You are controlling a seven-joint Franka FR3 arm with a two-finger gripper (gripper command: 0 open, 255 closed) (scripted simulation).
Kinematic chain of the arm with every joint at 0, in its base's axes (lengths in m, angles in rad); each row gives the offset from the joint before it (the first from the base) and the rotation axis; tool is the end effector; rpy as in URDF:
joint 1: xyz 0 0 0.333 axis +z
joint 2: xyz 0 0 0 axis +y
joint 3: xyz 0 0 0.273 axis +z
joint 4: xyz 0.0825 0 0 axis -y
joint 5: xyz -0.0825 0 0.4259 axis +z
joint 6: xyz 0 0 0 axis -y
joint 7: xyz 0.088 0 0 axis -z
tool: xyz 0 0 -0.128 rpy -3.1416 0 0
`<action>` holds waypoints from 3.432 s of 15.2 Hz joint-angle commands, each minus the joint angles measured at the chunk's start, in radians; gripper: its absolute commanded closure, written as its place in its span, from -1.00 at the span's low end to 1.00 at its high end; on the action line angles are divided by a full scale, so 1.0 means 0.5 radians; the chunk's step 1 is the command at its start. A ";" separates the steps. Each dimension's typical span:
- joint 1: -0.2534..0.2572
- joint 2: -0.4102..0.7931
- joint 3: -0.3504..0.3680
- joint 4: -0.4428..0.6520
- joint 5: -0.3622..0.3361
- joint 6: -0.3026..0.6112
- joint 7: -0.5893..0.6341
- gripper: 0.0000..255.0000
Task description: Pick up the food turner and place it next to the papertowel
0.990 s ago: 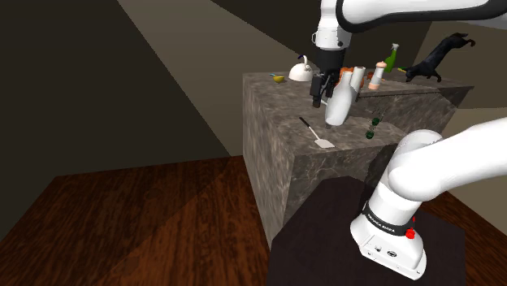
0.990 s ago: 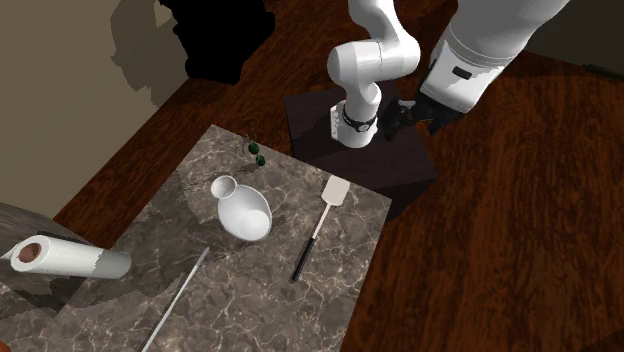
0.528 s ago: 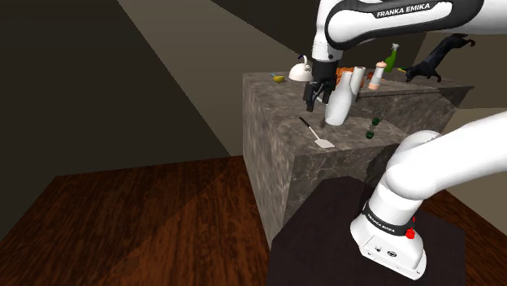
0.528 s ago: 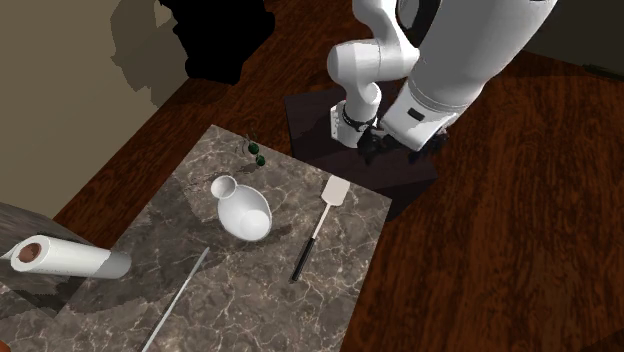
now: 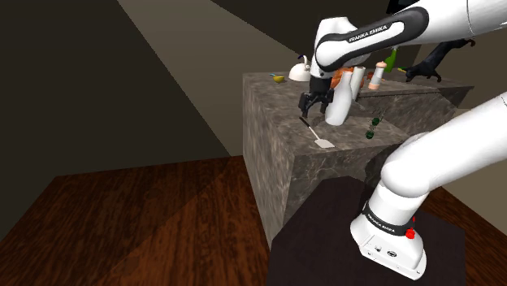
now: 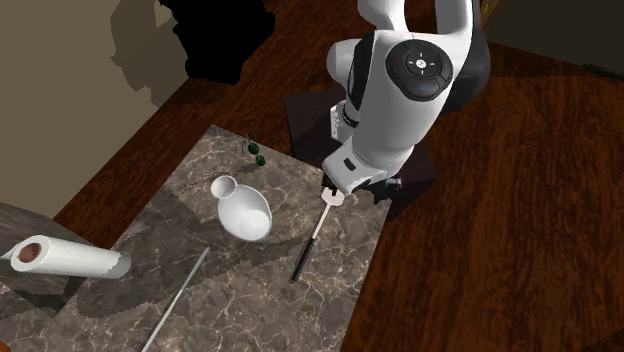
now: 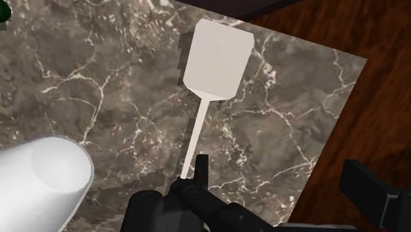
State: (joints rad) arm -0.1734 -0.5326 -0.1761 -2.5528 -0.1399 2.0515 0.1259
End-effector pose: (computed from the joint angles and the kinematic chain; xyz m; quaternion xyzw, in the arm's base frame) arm 0.4168 -0.1550 0.3707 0.9809 -0.1934 0.0118 0.0192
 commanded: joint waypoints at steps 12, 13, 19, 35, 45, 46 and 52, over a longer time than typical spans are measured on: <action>-0.161 0.548 -0.219 -0.030 0.049 0.662 0.142 -1.00; -0.159 0.571 -0.222 -0.040 0.053 0.693 0.138 -1.00; -0.155 0.630 -0.232 -0.062 0.066 0.775 0.128 -1.00; -0.158 0.588 -0.225 -0.041 0.057 0.711 0.135 1.00; -0.166 0.410 -0.194 0.095 0.035 0.401 0.156 1.00; -0.167 0.396 -0.191 0.111 0.034 0.371 0.158 1.00; -0.167 0.321 -0.173 0.215 0.033 0.192 0.163 1.00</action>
State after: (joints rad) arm -0.2562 -0.3633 -0.2637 -2.4530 -0.1227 2.1645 0.2076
